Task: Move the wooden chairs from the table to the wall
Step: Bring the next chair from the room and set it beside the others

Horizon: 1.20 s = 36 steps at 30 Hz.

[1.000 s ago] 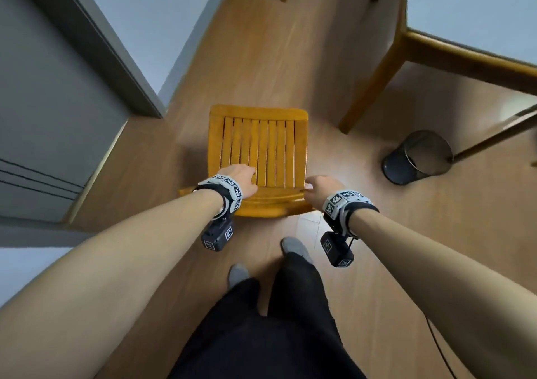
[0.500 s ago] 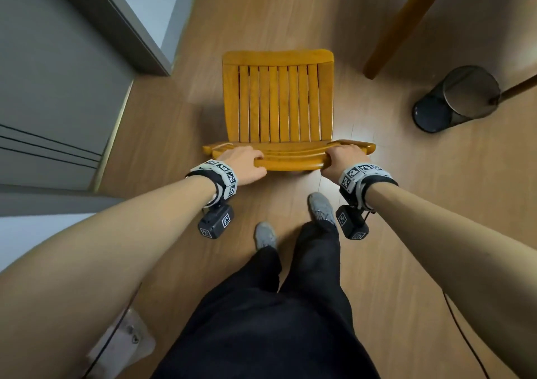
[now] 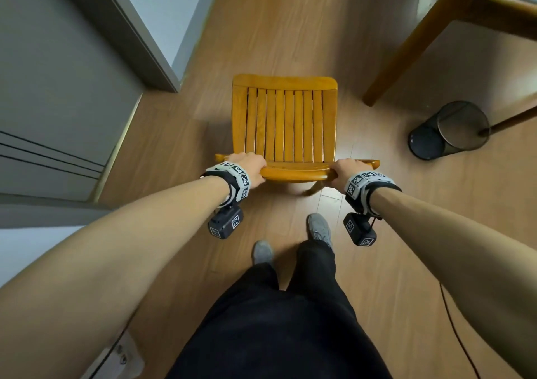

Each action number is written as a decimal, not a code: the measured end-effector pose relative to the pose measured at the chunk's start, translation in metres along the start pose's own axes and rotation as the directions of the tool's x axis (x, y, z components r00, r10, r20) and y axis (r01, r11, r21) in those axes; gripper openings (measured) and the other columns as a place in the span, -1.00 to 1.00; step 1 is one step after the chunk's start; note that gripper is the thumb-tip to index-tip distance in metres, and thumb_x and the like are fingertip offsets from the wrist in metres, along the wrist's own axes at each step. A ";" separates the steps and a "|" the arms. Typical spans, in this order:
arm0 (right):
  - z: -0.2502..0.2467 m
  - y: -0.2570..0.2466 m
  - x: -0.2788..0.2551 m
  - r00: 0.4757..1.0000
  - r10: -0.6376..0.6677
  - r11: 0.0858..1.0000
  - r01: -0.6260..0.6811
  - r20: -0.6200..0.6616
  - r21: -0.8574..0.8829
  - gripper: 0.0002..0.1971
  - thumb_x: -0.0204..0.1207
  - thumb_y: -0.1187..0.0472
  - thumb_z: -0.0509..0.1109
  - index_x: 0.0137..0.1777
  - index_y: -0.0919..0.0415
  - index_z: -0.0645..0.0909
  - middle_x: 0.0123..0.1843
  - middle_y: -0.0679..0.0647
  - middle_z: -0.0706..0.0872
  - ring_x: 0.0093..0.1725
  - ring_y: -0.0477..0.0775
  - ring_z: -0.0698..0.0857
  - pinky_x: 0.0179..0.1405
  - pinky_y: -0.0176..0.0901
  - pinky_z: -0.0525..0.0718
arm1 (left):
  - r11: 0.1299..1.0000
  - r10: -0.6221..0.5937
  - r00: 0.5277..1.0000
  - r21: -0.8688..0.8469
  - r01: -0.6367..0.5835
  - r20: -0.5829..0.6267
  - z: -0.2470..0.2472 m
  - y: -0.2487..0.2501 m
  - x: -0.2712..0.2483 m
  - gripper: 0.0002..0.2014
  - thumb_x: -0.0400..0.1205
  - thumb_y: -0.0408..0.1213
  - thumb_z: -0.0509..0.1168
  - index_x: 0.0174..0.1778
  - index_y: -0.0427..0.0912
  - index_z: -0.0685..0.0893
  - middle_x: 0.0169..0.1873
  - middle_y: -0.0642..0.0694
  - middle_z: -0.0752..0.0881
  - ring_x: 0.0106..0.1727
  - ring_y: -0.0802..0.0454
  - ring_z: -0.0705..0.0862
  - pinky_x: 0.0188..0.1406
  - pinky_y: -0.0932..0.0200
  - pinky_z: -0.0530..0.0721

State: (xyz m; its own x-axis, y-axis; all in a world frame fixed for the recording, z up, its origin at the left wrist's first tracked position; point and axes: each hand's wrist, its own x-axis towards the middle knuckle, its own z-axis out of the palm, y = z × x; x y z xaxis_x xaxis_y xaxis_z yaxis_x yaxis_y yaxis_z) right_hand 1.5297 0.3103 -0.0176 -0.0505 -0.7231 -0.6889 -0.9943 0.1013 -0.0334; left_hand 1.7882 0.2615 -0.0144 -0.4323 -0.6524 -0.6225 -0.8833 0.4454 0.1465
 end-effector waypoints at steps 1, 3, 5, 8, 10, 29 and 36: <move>-0.012 0.000 0.003 1.000 0.001 1.000 -0.001 0.003 0.004 -0.72 0.59 -0.14 0.46 0.09 0.05 0.67 -0.10 0.03 0.74 -0.14 0.05 0.75 -0.27 -0.13 0.70 | 1.000 0.001 1.000 0.000 -0.001 -0.014 -0.011 -0.002 0.003 -0.80 0.69 0.01 0.32 0.11 0.01 0.71 -0.07 -0.03 0.71 0.03 -0.13 0.72 0.14 -0.15 0.68; -0.036 0.001 0.010 1.000 0.005 1.000 -0.005 -0.001 0.003 -0.74 0.59 -0.12 0.47 0.07 0.06 0.69 -0.10 0.05 0.75 -0.14 0.07 0.75 -0.22 -0.10 0.71 | 1.000 0.002 0.999 0.004 -0.002 -0.050 -0.034 -0.006 0.009 -0.77 0.69 0.01 0.32 0.17 0.03 0.71 -0.01 -0.04 0.73 0.07 -0.14 0.71 0.11 -0.10 0.67; -0.061 0.006 0.017 1.000 0.005 1.000 -0.004 -0.031 0.016 -0.74 0.60 -0.12 0.45 0.04 0.07 0.69 -0.10 0.06 0.75 -0.13 0.10 0.75 -0.19 -0.06 0.72 | 1.000 0.005 0.996 0.013 -0.004 -0.090 -0.057 -0.009 0.017 -0.76 0.69 0.01 0.31 0.19 0.02 0.71 0.04 -0.05 0.74 0.09 -0.15 0.70 0.07 -0.06 0.64; -0.096 0.015 0.029 0.993 0.017 1.000 -0.015 -0.115 0.019 -0.76 0.58 -0.13 0.44 0.01 0.02 0.70 -0.05 0.06 0.74 -0.07 0.17 0.73 -0.13 -0.04 0.67 | 1.000 -0.004 0.992 0.028 0.007 -0.124 -0.094 -0.010 0.032 -0.80 0.70 -0.01 0.31 0.13 0.00 0.72 0.01 -0.04 0.74 0.05 -0.15 0.70 -0.04 0.00 0.59; -0.115 0.022 0.038 0.992 0.022 1.000 -0.019 -0.125 0.025 -0.85 0.59 -0.03 0.43 0.02 0.00 0.69 -0.01 0.07 0.73 -0.06 0.18 0.71 -0.13 -0.06 0.62 | 0.999 -0.016 0.992 0.040 0.021 -0.123 -0.113 -0.007 0.046 -0.82 0.69 -0.04 0.33 0.09 -0.02 0.72 -0.04 -0.05 0.74 -0.03 -0.13 0.69 -0.08 0.01 0.60; -0.249 0.118 0.196 0.993 -0.022 1.000 0.021 -0.118 -0.015 -0.94 0.59 0.18 0.48 0.02 0.03 0.73 -0.04 0.07 0.76 -0.09 0.18 0.75 -0.09 0.00 0.72 | 0.988 -0.154 0.976 -0.046 0.149 -0.154 -0.224 0.024 0.201 -0.85 0.69 -0.09 0.34 0.11 -0.02 0.71 -0.06 -0.05 0.75 -0.06 -0.12 0.70 -0.06 -0.05 0.68; -0.311 0.131 0.272 0.995 -0.031 0.999 0.029 -0.091 -0.024 -0.90 0.54 0.03 0.54 -0.01 -0.01 0.72 -0.05 0.05 0.75 -0.07 0.18 0.75 -0.07 0.03 0.72 | 0.988 -0.156 0.979 -0.014 0.155 -0.131 -0.283 0.000 0.277 -0.81 0.70 -0.04 0.31 0.14 -0.01 0.71 0.03 -0.07 0.76 0.01 -0.15 0.70 -0.07 -0.01 0.61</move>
State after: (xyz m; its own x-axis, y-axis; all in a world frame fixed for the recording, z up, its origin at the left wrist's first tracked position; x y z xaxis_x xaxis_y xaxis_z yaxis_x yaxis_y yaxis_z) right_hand 1.3566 -0.0858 0.0161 -0.0282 -0.7853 -0.6185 -0.9973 0.0643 -0.0362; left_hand 1.6172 -0.0928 0.0312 -0.3093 -0.7886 -0.5314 -0.9421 0.3302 0.0584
